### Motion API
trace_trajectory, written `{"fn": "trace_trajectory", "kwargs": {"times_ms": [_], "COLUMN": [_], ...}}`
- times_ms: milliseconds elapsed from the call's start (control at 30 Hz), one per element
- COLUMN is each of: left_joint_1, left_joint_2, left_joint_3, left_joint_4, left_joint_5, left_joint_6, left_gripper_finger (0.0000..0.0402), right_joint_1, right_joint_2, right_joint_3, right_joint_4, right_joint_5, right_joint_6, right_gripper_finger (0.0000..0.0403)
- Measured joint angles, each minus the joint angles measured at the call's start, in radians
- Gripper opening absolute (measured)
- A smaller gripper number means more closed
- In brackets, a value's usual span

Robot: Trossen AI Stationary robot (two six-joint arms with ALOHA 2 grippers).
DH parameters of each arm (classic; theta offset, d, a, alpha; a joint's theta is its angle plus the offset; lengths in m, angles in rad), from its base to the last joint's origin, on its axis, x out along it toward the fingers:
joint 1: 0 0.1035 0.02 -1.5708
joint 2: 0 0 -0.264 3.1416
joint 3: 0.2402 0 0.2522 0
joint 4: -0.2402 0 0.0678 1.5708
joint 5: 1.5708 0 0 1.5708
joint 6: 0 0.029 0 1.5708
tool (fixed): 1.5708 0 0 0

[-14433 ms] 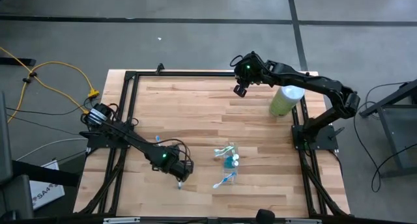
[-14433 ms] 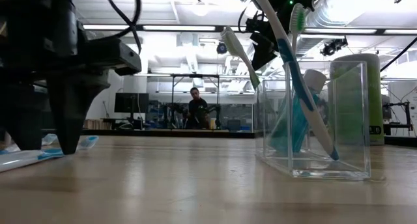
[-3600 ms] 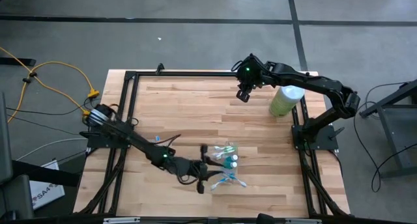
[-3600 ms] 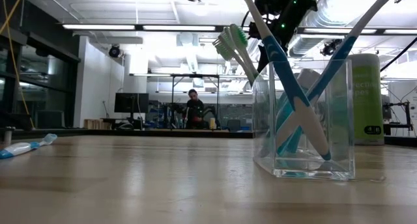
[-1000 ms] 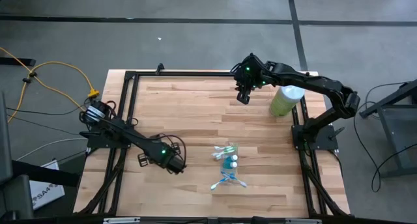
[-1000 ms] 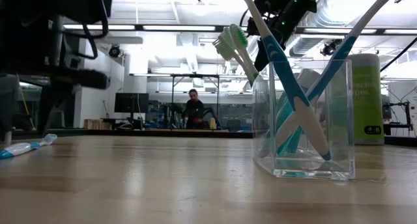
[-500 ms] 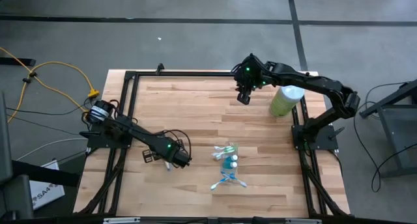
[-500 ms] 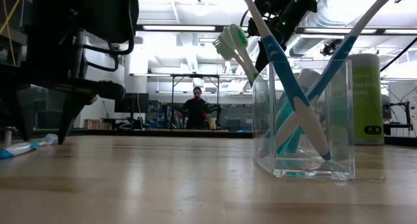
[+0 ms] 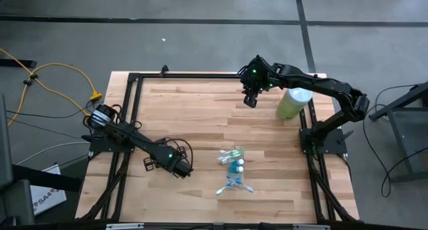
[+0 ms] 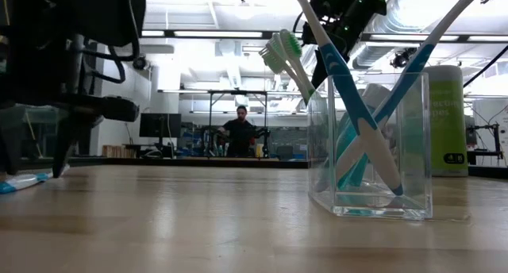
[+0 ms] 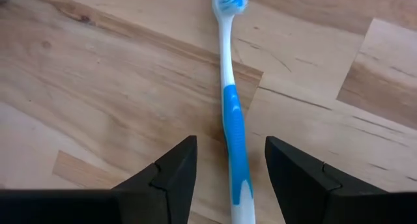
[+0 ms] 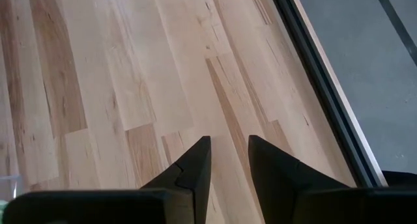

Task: Pick & Place toothbrushing station
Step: Put the blue toothbrush into the transparent organizer

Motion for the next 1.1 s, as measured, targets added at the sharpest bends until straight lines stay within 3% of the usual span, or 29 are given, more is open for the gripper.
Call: {"fn": "trace_trajectory", "kwargs": {"times_ms": [467, 833, 1100], "left_joint_1": [-0.004, -0.003, -0.003], "left_joint_2": [0.022, 0.024, 0.026], "left_joint_3": [-0.042, -0.043, -0.043], "left_joint_4": [0.088, 0.074, 0.048], "left_joint_5": [-0.016, -0.016, -0.006], "left_joint_6": [-0.003, 0.013, 0.034], "left_gripper_finger": [0.0170, 0.0093, 0.0083], "right_joint_1": [0.015, 0.037, 0.037], "right_joint_2": [0.000, 0.000, 0.000], "right_joint_3": [0.000, 0.000, 0.000], "right_joint_4": [-0.013, -0.016, -0.016], "right_joint_5": [0.000, 0.000, 0.000], "right_joint_6": [0.010, 0.010, 0.010], "right_gripper_finger": [0.0095, 0.0094, 0.0094]}}
